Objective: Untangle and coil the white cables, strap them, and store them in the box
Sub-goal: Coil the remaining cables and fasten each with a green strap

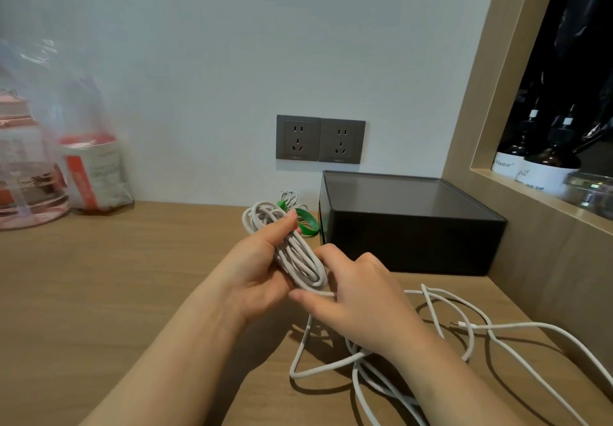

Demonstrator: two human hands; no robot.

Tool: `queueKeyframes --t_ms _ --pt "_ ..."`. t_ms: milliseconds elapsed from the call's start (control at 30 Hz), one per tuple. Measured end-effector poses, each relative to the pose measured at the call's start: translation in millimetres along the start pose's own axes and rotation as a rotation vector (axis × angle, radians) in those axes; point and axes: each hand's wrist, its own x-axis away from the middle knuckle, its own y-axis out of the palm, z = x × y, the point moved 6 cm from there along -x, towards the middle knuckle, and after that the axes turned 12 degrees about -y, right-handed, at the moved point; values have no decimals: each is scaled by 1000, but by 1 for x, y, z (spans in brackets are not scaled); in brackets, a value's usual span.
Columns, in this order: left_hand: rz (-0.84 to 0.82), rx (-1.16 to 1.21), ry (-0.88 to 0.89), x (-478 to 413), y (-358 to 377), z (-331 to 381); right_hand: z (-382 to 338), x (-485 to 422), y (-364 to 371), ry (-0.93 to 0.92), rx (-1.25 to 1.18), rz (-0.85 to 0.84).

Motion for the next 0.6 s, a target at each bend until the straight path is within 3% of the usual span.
queueKeyframes --t_ms 233,333,600 --pt "-23 -82 -91 5 -1 -2 5 0 2 24 -39 31" --pt "-16 18 -78 4 -3 1 6 -1 4 27 -95 40" --pt "65 139 272 2 -9 18 2 -8 8 -6 -299 81"
